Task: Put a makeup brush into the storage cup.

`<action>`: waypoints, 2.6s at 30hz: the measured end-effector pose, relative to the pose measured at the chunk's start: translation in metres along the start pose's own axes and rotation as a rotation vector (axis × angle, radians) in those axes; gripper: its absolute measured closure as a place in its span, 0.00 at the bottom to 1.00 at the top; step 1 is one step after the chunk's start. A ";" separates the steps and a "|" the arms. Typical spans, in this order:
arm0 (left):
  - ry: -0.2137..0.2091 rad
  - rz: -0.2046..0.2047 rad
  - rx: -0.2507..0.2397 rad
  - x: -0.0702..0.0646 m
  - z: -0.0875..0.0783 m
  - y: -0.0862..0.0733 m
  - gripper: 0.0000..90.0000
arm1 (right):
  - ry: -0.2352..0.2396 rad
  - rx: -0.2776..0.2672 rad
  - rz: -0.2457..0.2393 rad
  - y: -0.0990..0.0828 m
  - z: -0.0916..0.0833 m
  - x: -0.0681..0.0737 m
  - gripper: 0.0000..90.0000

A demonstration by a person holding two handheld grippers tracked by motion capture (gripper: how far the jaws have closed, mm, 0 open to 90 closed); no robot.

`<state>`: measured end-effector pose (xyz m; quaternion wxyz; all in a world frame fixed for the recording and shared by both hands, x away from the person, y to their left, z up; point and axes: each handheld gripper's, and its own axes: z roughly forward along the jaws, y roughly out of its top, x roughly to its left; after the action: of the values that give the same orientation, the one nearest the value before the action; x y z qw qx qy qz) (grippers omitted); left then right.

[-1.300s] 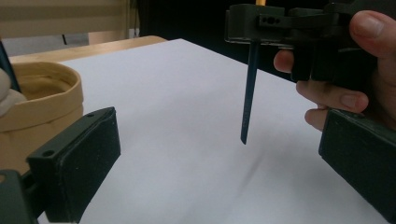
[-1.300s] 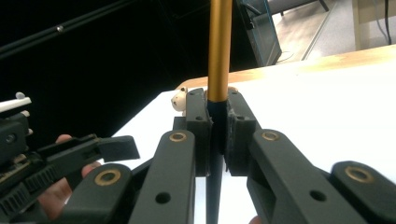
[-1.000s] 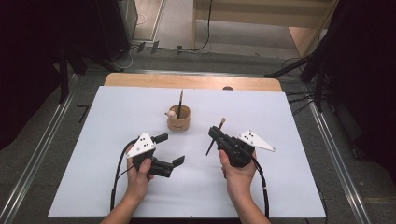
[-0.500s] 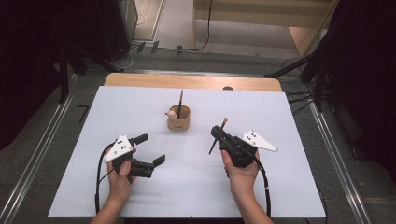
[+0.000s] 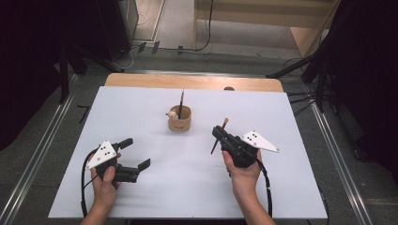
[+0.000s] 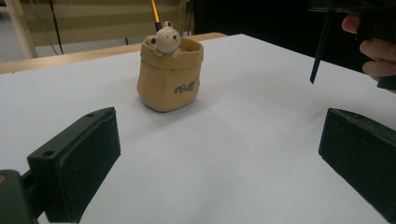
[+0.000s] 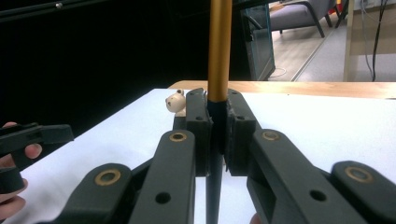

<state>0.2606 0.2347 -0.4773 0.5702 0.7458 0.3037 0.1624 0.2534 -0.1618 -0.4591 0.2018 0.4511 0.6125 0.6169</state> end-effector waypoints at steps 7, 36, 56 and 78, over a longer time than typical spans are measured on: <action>0.017 -0.014 -0.007 0.006 -0.011 -0.003 0.00 | -0.002 0.000 -0.021 0.000 0.000 0.000 0.94; 0.098 -0.043 -0.004 0.028 -0.055 -0.019 0.00 | 0.032 0.011 -0.102 0.004 0.004 0.005 0.94; 0.122 -0.040 -0.020 0.031 -0.068 -0.022 0.00 | 0.006 0.010 -0.119 0.029 0.035 0.001 0.94; 0.116 -0.036 -0.042 0.026 -0.068 -0.021 0.00 | 0.013 -0.021 -0.162 0.046 0.078 0.003 0.94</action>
<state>0.2346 0.3058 -0.4792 0.5699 0.7176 0.3461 0.2013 0.3285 -0.1221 -0.4272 0.2517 0.3940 0.6417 0.6080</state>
